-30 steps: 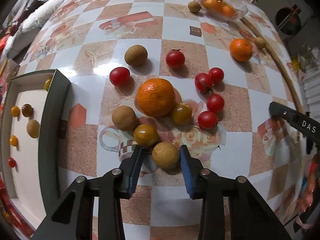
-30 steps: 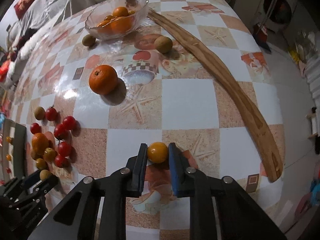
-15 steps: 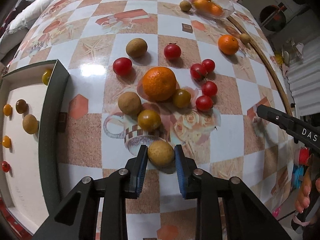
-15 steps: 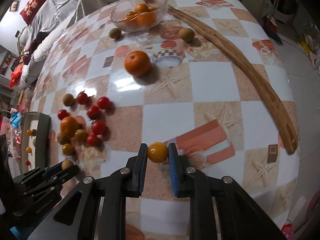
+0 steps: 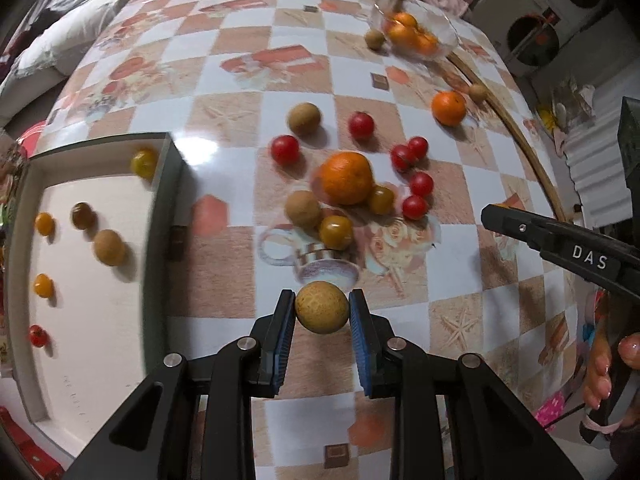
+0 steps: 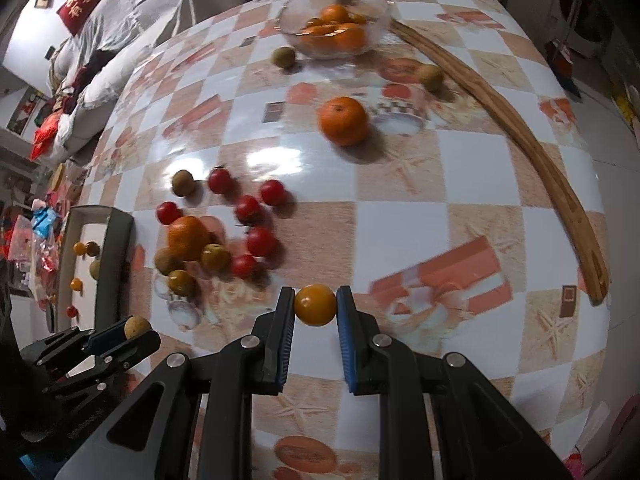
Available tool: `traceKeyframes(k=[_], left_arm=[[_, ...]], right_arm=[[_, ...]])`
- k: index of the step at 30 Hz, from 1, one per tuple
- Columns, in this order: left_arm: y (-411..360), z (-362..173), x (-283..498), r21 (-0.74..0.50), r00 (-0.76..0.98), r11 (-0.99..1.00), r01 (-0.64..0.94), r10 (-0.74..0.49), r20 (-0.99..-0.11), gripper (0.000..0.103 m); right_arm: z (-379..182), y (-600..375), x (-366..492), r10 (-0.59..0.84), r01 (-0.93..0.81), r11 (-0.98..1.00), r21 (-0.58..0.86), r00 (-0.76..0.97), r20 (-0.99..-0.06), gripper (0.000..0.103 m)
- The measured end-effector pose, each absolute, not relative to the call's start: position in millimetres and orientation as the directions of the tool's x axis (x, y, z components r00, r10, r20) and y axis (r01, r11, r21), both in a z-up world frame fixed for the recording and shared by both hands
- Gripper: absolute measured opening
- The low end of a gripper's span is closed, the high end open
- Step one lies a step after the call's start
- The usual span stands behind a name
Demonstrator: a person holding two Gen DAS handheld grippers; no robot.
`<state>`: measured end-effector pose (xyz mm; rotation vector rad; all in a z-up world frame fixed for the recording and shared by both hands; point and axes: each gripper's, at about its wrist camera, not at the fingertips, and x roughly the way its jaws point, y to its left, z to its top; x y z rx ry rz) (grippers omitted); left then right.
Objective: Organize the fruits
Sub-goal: 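Carry both fruits into the white tray and open both tools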
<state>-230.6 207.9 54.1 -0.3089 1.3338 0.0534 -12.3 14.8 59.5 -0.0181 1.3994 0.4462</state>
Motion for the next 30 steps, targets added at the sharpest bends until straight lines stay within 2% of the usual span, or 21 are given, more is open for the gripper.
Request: traceKeyframes(k=[16,30], left_arm=[[299,72,-289,-0.175,0.291,0.906,-0.386,-0.06,-0.955,0.029],[382,54,-361,-0.1,0.243,0.803,-0.588,0.058,-0.968,0.029]], right_arm=[[81,126,-35,0.343,-0.494,0.826,0.271,0.06,-0.937,0.023],[82,246,-78,0.383,-0.662,0.675,0.325,-0.061,-0.922,0.023]])
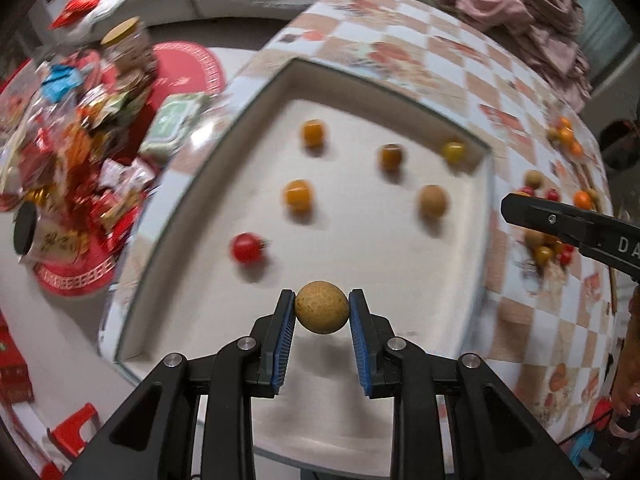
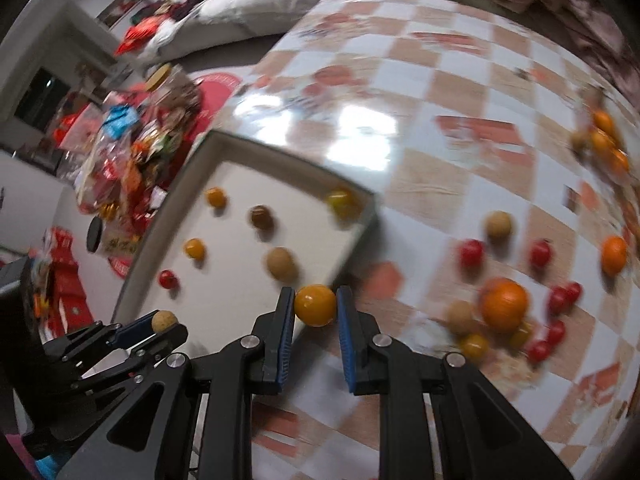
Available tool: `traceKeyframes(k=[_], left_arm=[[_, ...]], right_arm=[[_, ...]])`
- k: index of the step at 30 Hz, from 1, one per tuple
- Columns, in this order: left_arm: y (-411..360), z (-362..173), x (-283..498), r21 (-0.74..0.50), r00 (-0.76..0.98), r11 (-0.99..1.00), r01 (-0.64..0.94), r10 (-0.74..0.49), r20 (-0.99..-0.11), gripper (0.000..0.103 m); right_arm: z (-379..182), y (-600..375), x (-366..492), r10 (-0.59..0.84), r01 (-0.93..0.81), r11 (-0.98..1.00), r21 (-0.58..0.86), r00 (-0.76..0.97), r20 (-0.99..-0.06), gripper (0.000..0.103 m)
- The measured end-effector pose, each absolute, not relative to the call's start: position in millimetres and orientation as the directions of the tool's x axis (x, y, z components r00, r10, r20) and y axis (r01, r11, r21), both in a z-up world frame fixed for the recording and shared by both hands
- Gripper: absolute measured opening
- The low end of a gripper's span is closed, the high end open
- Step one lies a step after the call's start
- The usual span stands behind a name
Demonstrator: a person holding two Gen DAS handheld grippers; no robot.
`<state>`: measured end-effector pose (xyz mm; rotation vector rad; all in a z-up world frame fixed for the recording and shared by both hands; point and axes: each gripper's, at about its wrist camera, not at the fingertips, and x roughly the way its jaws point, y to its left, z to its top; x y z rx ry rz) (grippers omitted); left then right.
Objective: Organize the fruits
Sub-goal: 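Carry both fruits into the white tray and open both tools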
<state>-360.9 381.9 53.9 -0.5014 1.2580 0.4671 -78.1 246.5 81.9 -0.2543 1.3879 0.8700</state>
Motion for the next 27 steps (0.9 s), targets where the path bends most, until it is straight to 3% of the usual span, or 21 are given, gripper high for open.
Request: traceKeyframes(k=[12,27], left_arm=[[416,30,-386,-0.076,0.193,0.742,-0.666,0.073,-0.978,0.029],[419,22,-385,-0.064,0.182,0.764,-0.643,0.072,-0.981,0.029]], right_arm=[[50,322,-109,0.325,-0.745,0.589,0.313,-0.136,-0.936,0.023],[32,340,-114,0.263,-0.782,0.566,0.259,-0.127,-0.956,0.023]])
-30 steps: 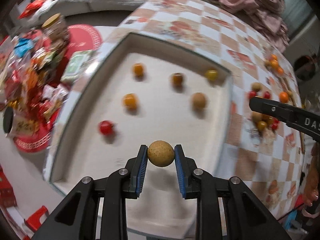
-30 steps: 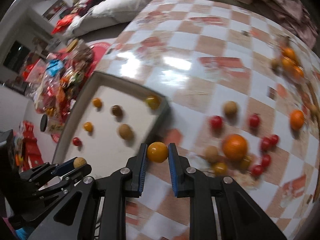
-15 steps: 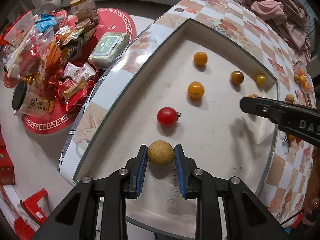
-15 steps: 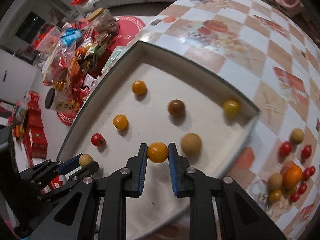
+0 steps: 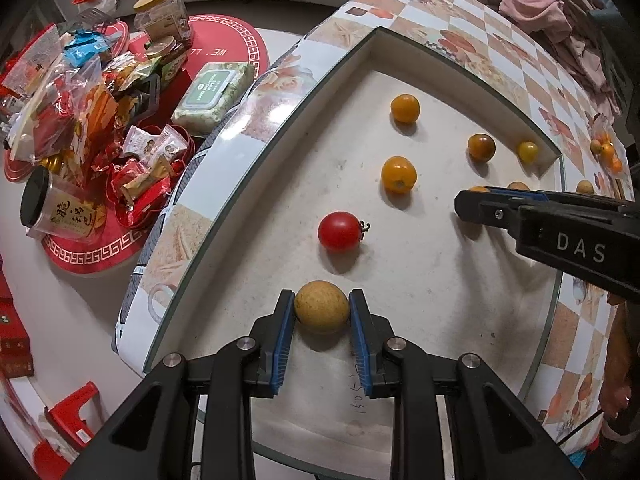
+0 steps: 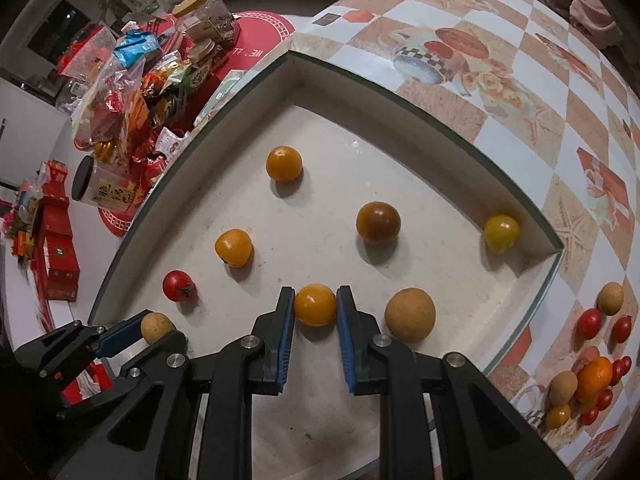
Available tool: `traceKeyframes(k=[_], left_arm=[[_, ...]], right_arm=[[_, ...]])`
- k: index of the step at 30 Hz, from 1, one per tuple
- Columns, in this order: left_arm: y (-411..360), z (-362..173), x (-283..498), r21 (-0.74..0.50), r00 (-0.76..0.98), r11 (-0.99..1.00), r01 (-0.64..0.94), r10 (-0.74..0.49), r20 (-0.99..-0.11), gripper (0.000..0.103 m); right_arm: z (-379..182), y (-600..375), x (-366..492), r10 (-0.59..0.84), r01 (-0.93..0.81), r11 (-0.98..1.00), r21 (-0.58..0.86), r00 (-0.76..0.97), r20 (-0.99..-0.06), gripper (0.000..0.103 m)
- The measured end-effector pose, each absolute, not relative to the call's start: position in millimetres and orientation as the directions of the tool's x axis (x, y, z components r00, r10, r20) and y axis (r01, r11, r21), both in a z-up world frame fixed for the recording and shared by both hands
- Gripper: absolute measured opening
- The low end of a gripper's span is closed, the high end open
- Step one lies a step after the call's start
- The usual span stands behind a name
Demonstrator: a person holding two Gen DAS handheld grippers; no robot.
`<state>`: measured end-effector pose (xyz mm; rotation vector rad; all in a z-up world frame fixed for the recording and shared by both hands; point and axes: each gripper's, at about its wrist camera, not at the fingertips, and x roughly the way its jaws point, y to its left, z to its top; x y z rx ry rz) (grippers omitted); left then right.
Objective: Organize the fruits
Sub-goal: 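Carry both fruits into the white tray and open both tools, then move both open tools back over the fruits on the table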
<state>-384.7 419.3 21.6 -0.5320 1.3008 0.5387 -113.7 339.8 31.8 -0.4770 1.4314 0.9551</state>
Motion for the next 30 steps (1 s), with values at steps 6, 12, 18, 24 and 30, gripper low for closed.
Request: traceKeyframes(k=[6,12,18,24,30], left_arm=[[415,20,-381,-0.048,0.171,0.789,-0.612,0.073,-0.983,0.051],[412,28,-381,-0.033,0.186,0.789,-0.613,0.104,-0.977,0.077],[411,31,-385,-0.027,0.181,0.79,-0.612,0.107,-0.978,0.077],[408,36,-385,-0.007,0.168,0.798,-0.603,0.118,-0.979,0.077],[394,48,-372,-0.001,0.184,0.828,-0.56,0.123,-0.975,0.077]], right_arm=[[31,341,-115,0.256,-0.796,0.552,0.248,-0.121,-0.959,0.023],[31,342,-114,0.264,-0.79,0.551,0.269,-0.142,-0.954,0.025],[33,342,-113,0.279,-0.776,0.558,0.294,-0.159,-0.947,0.07],[51,338,-111,0.347,-0.757,0.557,0.342,-0.163,-0.924,0.071],[79,320,-98,0.423,-0.713,0.589,0.382,-0.131,-0.896,0.075]])
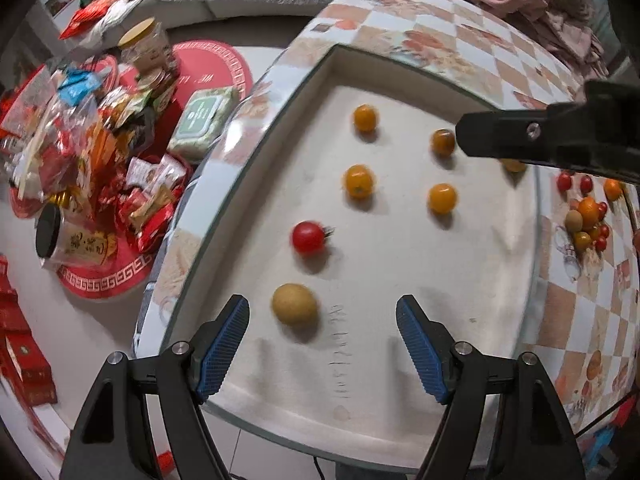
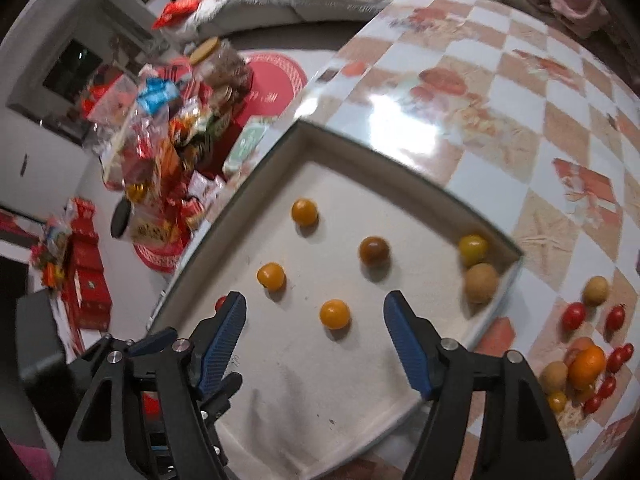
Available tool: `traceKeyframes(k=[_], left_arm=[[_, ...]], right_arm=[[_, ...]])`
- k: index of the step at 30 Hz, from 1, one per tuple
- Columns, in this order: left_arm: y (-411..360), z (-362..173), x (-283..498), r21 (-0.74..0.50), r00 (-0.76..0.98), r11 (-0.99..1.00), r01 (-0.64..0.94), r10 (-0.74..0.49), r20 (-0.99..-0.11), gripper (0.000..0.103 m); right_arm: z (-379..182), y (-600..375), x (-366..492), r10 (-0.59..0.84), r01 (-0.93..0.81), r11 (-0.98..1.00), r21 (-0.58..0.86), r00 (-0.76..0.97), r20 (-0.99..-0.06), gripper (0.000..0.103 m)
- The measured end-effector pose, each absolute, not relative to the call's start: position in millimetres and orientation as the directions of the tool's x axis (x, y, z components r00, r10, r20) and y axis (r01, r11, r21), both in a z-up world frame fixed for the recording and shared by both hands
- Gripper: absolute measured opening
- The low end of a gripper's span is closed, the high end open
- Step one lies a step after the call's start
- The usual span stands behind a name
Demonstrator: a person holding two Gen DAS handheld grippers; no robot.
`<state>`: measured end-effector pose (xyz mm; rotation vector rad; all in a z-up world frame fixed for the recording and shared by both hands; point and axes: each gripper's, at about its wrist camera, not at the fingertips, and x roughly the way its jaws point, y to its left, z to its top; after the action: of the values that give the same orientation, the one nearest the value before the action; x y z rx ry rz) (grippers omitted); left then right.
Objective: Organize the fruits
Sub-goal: 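Move both open tools back over the fruits on the table, then grasp an amber cherry tomato with the left tool while the right tool grasps a red cherry tomato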
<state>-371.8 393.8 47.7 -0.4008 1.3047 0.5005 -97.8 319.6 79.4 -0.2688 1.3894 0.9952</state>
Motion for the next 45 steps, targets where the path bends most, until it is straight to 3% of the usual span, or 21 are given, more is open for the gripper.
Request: traceKeyframes(k=[11,20,28,37,43,45], left_arm=[[337,73,-315,-0.032,0.245,0.909,-0.416,0.078,-0.966,0.077],[278,84,-269,-0.061,0.276,0.955,-0.291,0.023,-0.961,0.077],[233,65,-241,-0.105,0.233,0.966,-0.235,-0.049,-0.971,0.077],[207,31,-221,-0.126,0.182,0.953,-0.276,-0.077,-0.98,0.077],[198,20,-210,-0.118,0.177,0.946,-0.301,-0.067,-0.982,0.076],[196,17,-206,-0.116,0.175,0.944,-0.308,-0.063,-0.982,0.065]], right_arm=[[96,232,-58,0.443,-0.582,0.721,0.375,-0.029,-0.896,0.075],[84,130,-33,0.358,-0.455,0.839,0.298,0.05,-0.932,0.075],[64,45,-15,0.264,-0.32,0.921,0.225,0.085,-0.961,0.075],[48,17,-5,0.252,-0.319,0.923,0.216,0.074,-0.965,0.075],[40,17,9,0.265,-0.341,0.913,0.223,0.08,-0.961,0.055],[35,18,14,0.266,-0.356,0.907,0.223,0.076,-0.961,0.046]])
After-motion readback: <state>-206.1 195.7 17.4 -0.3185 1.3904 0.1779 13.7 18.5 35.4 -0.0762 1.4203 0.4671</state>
